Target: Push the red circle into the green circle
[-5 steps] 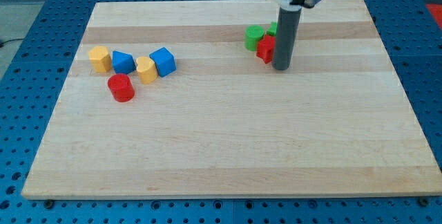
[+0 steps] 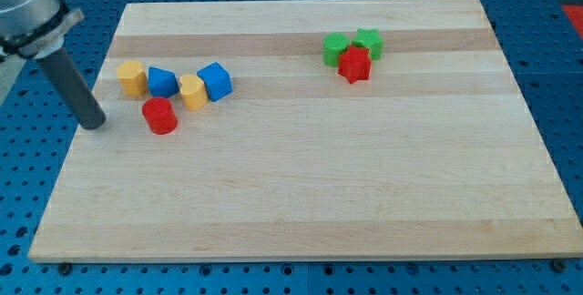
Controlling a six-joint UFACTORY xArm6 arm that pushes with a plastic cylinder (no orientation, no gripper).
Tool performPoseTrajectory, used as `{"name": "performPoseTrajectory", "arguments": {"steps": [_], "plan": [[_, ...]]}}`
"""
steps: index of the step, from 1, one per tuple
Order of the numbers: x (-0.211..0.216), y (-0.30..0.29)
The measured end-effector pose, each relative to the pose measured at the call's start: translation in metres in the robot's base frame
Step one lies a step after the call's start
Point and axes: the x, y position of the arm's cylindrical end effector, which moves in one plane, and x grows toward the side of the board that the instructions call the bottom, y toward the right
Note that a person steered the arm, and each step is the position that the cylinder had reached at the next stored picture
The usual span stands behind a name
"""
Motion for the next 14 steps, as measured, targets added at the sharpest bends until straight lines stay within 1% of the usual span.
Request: {"name": "performPoseTrajectory", "arguments": {"steps": [1, 2, 3, 4, 5, 6, 7, 9, 10, 11, 12, 13, 14], "plan": [[0.002, 0.044], [0.005, 0.111], [0.013, 0.166], [0.033, 0.163], [0.036, 0.172], [0.015, 0.2], [0.015, 0.225], [0.018, 0.231], [0.03, 0.231], [0.028, 0.241], [0.02, 0.264], [0.022, 0.289], [0.023, 0.298]]}}
